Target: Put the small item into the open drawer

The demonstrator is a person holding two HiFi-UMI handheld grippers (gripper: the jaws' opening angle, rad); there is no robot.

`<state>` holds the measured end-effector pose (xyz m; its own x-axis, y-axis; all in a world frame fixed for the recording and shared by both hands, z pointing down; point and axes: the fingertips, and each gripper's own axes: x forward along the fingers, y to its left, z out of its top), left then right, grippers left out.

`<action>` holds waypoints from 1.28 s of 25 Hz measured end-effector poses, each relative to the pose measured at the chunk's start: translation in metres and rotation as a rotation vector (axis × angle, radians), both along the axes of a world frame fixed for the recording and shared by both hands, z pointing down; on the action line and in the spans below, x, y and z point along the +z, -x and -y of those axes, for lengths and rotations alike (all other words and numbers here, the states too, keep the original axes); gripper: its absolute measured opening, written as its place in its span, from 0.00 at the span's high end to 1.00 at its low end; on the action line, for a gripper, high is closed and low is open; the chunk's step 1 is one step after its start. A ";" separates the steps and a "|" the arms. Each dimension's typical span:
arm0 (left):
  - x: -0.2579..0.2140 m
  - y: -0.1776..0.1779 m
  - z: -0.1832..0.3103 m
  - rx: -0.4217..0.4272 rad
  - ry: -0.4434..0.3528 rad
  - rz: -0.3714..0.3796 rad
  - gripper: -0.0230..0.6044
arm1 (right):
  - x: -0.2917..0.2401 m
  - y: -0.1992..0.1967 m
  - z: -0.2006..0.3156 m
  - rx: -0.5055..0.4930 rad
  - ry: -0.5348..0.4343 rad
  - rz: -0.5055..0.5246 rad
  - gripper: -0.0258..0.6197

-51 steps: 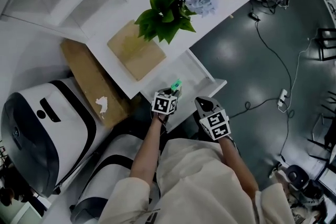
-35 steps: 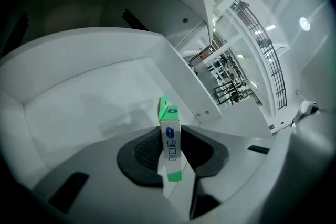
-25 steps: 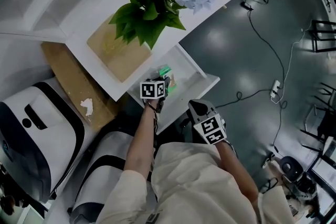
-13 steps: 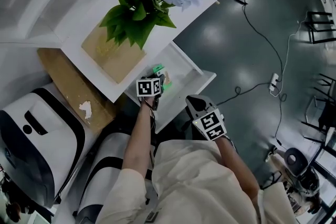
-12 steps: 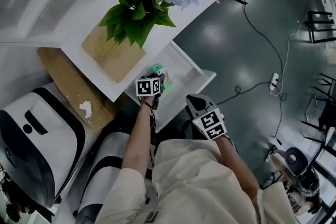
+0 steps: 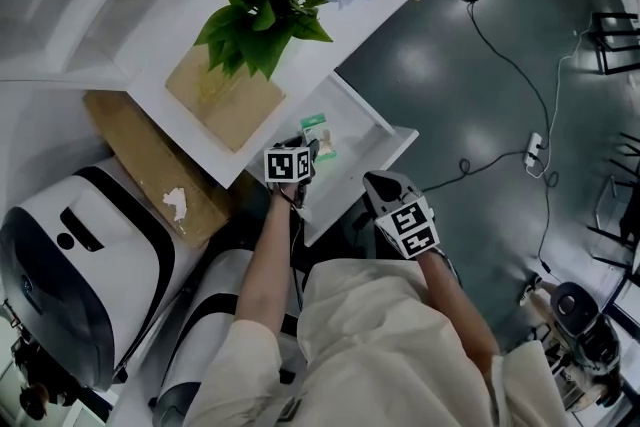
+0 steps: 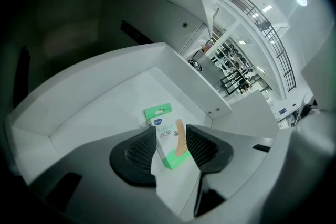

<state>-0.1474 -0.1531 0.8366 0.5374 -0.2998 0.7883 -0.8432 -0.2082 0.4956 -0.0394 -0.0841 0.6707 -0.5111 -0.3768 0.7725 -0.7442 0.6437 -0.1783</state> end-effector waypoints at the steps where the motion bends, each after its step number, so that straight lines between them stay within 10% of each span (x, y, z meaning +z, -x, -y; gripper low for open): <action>1: -0.005 0.000 -0.002 0.007 -0.009 0.002 0.66 | 0.000 0.000 0.000 0.006 0.003 0.005 0.92; 32: -0.188 0.028 -0.083 0.039 -0.398 0.016 0.67 | -0.019 0.040 0.003 0.100 -0.015 0.029 0.92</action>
<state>-0.1750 -0.0702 0.6488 0.5433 -0.5626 0.6231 -0.8376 -0.4136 0.3569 -0.0793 -0.0871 0.6517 -0.4924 -0.4387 0.7518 -0.7995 0.5693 -0.1915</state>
